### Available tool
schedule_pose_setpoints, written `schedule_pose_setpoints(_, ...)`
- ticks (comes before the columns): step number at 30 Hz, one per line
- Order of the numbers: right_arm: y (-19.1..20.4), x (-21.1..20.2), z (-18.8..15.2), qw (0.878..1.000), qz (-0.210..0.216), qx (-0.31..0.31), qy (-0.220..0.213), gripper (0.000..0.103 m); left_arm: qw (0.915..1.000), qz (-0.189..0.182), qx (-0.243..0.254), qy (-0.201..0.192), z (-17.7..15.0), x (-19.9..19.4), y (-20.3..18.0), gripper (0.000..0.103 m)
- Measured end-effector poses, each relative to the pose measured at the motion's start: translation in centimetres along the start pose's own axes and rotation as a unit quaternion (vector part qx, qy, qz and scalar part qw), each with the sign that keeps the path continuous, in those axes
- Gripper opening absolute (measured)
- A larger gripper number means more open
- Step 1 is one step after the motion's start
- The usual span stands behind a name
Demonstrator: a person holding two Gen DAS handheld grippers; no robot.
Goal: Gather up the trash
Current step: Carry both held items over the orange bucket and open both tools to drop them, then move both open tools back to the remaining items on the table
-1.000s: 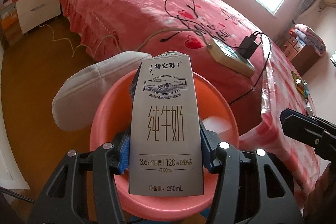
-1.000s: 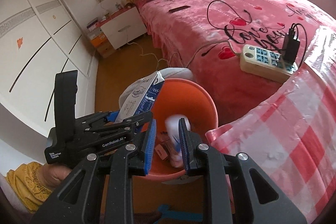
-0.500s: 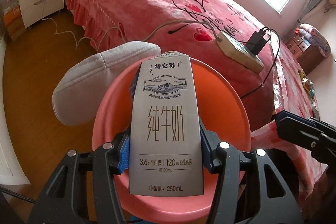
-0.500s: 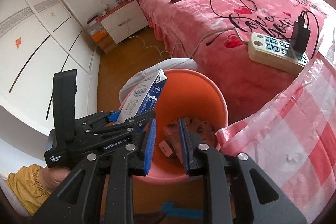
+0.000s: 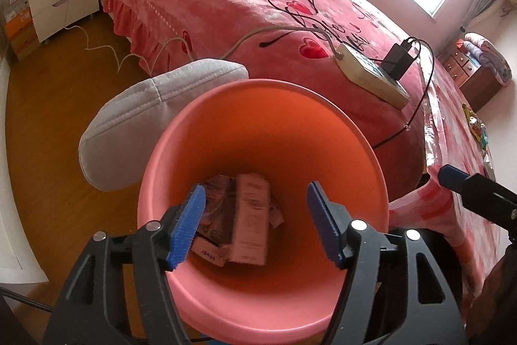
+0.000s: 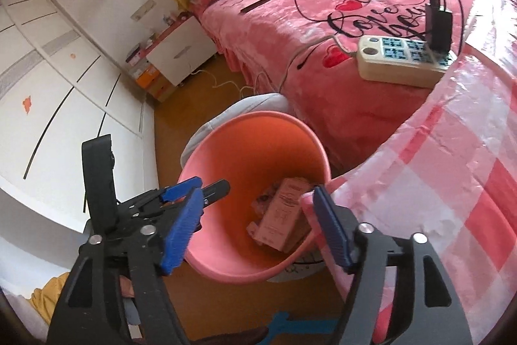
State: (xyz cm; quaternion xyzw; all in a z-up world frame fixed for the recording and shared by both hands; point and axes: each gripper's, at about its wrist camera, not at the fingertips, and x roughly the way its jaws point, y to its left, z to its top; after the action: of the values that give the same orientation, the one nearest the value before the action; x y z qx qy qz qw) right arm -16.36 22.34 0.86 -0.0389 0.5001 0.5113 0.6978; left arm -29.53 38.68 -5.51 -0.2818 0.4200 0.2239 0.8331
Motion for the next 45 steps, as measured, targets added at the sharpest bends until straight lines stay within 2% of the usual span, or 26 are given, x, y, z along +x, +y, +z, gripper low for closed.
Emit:
schedule_pose_setpoints(4,-0.4,-0.4,-0.1,1.0,0.002,0.003,-0.006,0.079,1.0,0.003,0.001,0.003,0.0,0.2,-0.2,0.074)
schedule_pose_setpoints(9,-0.1,-0.9,-0.5,1.0,-0.003,-0.008,-0.012,0.081,0.9999,0.0,0.007,0.007,0.0,0.3,-0.6,0.076)
schedule_pose_setpoints(11,0.0,-1.2,-0.7,1.0,-0.007,-0.012,-0.015,0.086,0.9999,0.0,0.013,0.006,-0.1,0.3,-1.0,0.077)
schedule_pose_setpoints(14,0.0,-1.6,-0.9,1.0,-0.014,-0.017,-0.021,0.088,0.9997,-0.005,0.022,0.008,-0.1,0.4,-1.6,0.077)
schedule_pose_setpoints(31,-1.7,-4.5,-1.8,0.998,-0.042,0.015,-0.048,0.089,0.9985,-0.032,0.044,-0.002,0.4,-0.2,-3.5,0.077)
schedule_pose_setpoints(45,-5.3,-7.4,-2.5,0.993,-0.041,0.068,-0.085,0.089,0.9965,-0.024,0.08,0.0,0.5,-0.6,-6.1,0.077)
